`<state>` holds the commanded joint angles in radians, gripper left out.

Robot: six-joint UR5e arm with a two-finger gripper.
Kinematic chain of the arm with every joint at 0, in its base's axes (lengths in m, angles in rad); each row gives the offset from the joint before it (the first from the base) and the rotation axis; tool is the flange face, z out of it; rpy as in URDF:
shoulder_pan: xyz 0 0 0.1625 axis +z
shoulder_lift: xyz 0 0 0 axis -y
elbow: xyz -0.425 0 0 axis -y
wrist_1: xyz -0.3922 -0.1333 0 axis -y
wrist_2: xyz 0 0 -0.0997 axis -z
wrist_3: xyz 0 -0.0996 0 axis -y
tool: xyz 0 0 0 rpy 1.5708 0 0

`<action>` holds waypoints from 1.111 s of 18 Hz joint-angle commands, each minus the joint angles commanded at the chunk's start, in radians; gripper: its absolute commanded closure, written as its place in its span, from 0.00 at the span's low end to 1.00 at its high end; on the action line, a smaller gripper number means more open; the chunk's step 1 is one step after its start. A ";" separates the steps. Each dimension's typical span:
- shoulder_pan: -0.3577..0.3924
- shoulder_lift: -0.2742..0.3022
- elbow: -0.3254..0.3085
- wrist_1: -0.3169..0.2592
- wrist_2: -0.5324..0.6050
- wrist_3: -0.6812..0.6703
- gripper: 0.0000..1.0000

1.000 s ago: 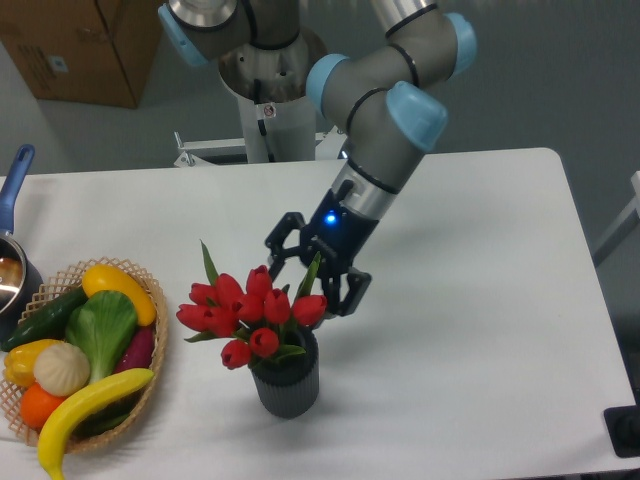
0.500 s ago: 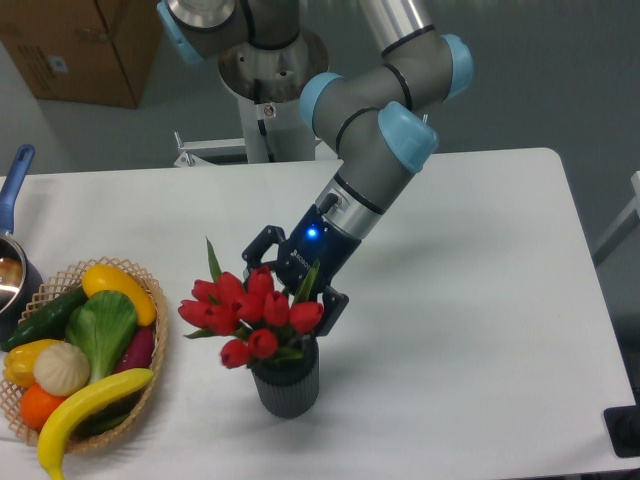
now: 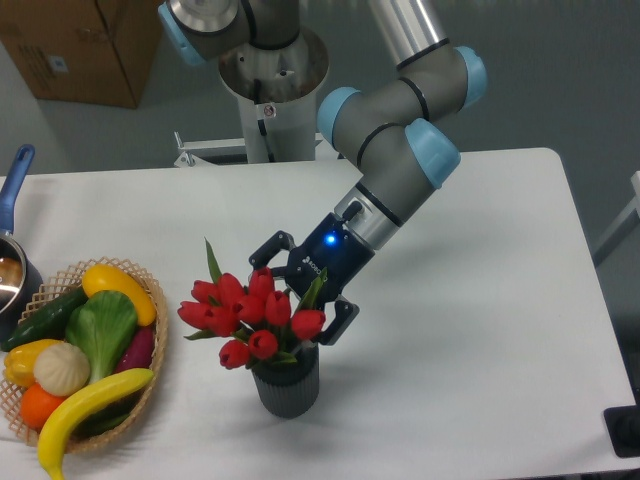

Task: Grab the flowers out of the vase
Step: 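Lift the gripped tulips straight up out of the grey vase, then carry the tulip bunch up and away from the vase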

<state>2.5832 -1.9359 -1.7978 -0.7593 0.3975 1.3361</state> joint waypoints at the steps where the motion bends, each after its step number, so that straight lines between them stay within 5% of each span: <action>1: 0.003 0.002 -0.002 0.000 -0.009 0.000 1.00; 7: 0.038 0.014 -0.005 -0.002 -0.075 -0.037 1.00; 12: 0.043 0.080 0.009 -0.002 -0.137 -0.141 1.00; 20: 0.058 0.118 0.107 -0.002 -0.221 -0.302 1.00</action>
<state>2.6415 -1.8178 -1.6907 -0.7609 0.1766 1.0341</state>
